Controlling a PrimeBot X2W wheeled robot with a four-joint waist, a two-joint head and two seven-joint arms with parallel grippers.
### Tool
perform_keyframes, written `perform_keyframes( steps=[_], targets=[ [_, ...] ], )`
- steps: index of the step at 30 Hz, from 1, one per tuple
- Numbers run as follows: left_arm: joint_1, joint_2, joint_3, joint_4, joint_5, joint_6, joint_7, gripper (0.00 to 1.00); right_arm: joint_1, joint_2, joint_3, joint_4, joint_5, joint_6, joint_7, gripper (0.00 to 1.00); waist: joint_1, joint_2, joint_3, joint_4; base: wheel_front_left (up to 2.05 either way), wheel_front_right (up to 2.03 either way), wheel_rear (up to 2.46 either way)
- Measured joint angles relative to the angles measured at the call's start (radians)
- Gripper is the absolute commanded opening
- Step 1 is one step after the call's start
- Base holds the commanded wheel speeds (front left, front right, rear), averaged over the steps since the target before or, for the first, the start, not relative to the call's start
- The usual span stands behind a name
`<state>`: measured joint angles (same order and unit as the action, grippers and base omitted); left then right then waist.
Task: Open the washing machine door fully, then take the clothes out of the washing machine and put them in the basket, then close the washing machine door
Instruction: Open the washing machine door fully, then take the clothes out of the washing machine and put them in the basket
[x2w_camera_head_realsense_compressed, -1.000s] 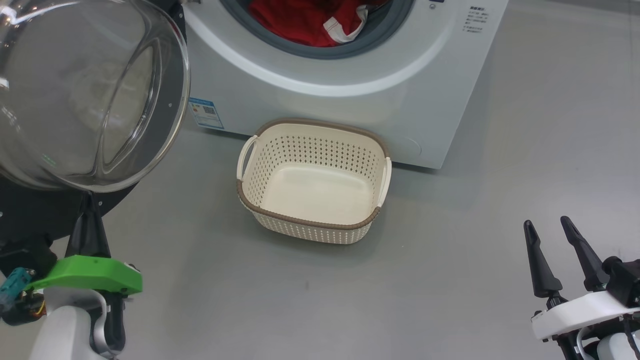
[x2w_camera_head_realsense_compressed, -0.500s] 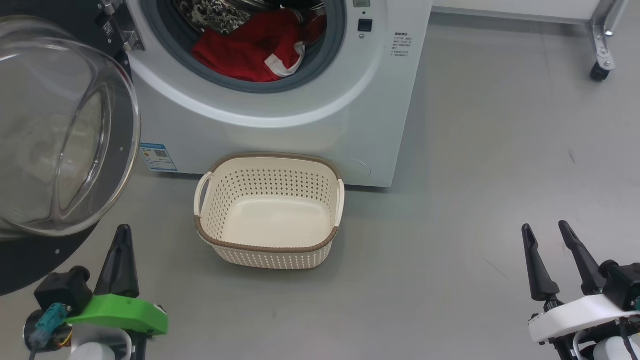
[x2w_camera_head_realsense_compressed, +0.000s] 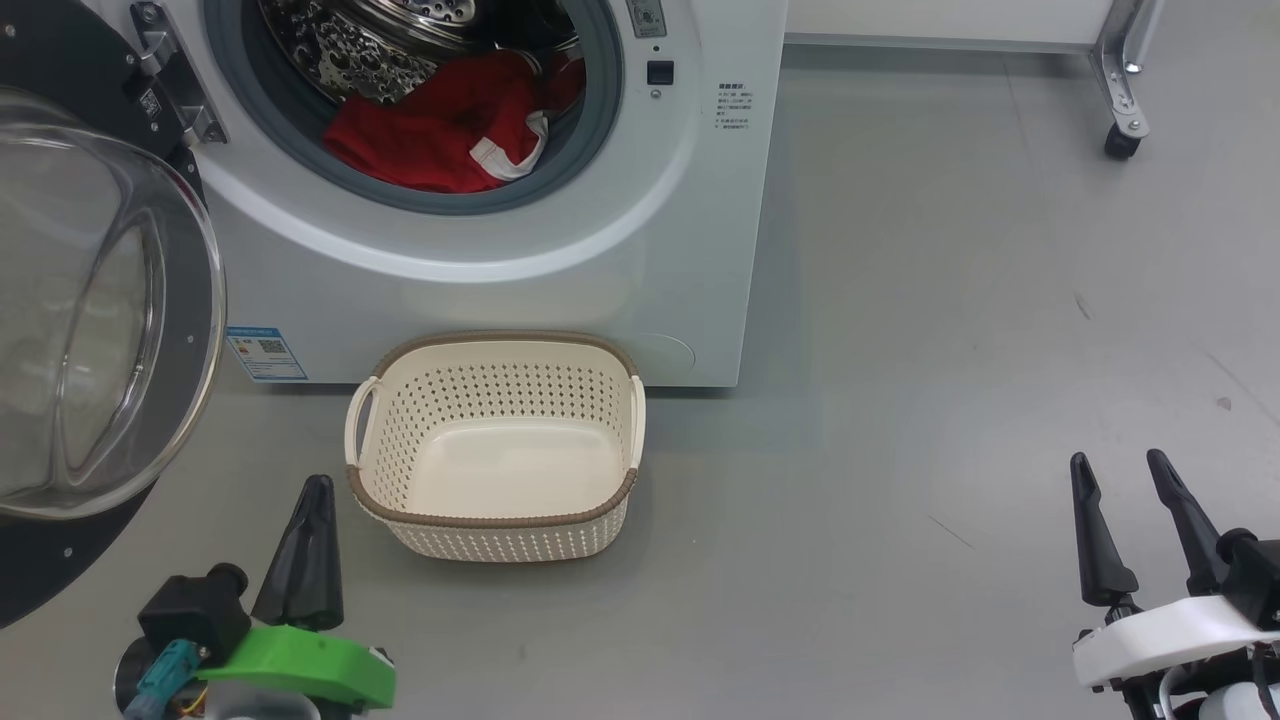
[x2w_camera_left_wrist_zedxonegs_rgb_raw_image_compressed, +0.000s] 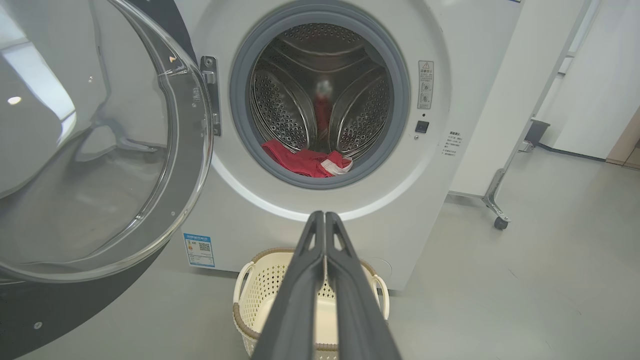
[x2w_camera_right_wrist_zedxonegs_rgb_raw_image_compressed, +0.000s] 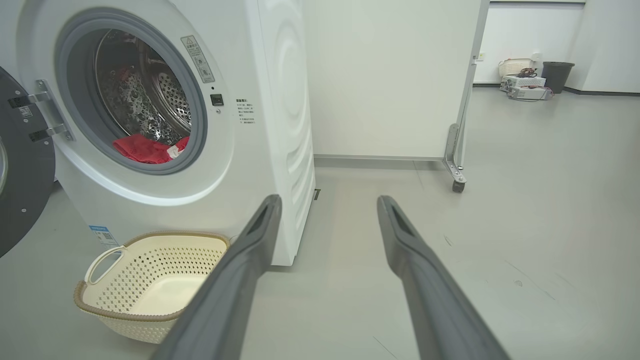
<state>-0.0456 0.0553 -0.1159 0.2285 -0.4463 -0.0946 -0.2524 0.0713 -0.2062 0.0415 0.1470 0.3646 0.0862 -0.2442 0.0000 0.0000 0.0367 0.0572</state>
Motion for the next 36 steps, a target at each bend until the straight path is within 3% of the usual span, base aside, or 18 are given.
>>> perform_keyframes(
  steps=[1, 2, 3, 4, 36],
  targets=[
    [0.004, -0.001, -0.009, -0.005, 0.004, 0.0, 0.0, 0.41, 0.0, 0.001, -0.001, -0.002, 0.0, -0.001, 0.0, 1.0, -0.0001, 0.0, 0.0, -0.001, 0.0, 0.0, 0.0],
    [0.008, -0.002, -0.013, -0.008, 0.008, 0.0, 0.0, 0.71, 0.0, 0.001, -0.002, -0.004, 0.0, -0.001, 0.0, 1.0, 0.0, 0.0, 0.0, -0.003, 0.0, 0.0, 0.0],
    [0.012, -0.002, -0.014, -0.012, 0.008, 0.0, 0.0, 0.93, 0.0, 0.003, -0.004, -0.006, 0.0, -0.001, 0.0, 1.0, 0.0, 0.0, 0.0, -0.004, 0.0, 0.0, 0.0],
    [0.015, -0.003, -0.014, -0.018, 0.008, 0.0, 0.0, 1.0, 0.0, 0.004, -0.005, -0.008, 0.0, -0.001, 0.0, 1.0, 0.0, 0.0, 0.001, -0.005, 0.0, 0.0, 0.0],
    [0.046, -0.008, -0.02, -0.06, 0.017, -0.001, 0.0, 1.0, 0.006, 0.036, -0.045, -0.06, -0.017, -0.001, -0.001, 1.0, 0.0, 0.0, 0.012, -0.012, 0.0, 0.0, 0.0]
  ],
)
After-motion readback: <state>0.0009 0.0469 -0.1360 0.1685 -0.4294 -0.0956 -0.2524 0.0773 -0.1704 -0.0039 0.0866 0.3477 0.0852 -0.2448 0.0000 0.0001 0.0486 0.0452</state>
